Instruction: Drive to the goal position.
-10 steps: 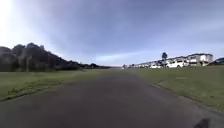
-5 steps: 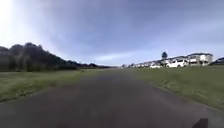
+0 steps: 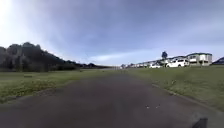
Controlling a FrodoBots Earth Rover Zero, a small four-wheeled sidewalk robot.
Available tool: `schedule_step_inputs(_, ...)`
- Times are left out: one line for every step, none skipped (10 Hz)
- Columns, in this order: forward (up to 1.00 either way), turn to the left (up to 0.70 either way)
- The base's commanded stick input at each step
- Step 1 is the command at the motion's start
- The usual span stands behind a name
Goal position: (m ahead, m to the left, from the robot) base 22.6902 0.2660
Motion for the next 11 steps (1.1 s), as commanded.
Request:
schedule_step_inputs(1.00, 0.00)
schedule_step_inputs(1.00, 0.00)
schedule_step_inputs(1.00, 0.00)
schedule_step_inputs(1.00, 0.00)
schedule_step_inputs(1.00, 0.00)
schedule_step_inputs(1.00, 0.00)
schedule_step_inputs(1.00, 0.00)
schedule_step_inputs(1.00, 0.00)
schedule_step_inputs(1.00, 0.00)
schedule_step_inputs(1.00, 0.00)
schedule_step_inputs(1.00, 0.00)
